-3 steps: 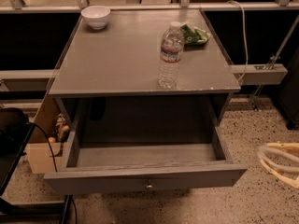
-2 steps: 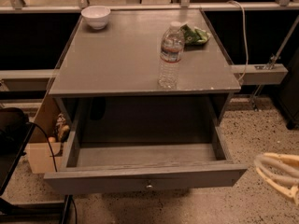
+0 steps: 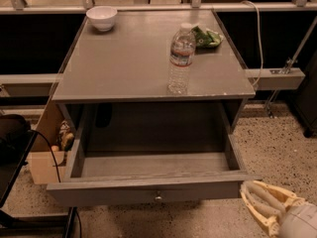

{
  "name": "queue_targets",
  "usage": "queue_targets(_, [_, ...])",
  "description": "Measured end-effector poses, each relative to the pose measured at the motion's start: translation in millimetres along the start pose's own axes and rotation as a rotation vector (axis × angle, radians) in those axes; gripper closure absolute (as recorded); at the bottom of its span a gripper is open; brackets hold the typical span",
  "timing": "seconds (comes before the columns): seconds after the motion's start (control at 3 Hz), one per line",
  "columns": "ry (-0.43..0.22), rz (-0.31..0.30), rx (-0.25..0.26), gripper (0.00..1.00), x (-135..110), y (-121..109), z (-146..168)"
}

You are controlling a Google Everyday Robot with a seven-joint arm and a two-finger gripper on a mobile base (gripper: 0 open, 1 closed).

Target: Close top drawer

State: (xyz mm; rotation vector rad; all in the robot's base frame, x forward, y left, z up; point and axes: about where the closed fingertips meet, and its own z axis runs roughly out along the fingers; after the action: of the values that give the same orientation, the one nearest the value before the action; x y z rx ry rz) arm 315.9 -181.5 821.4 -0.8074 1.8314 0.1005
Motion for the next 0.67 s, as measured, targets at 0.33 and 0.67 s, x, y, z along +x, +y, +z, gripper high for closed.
queue_targets(0.33, [-0.016, 0.052, 0.032, 1.0, -11.6, 1.9, 8.0])
queue_targets(0.67, [-0.007, 0.053, 0.036, 1.0, -6.1, 2.6, 7.4])
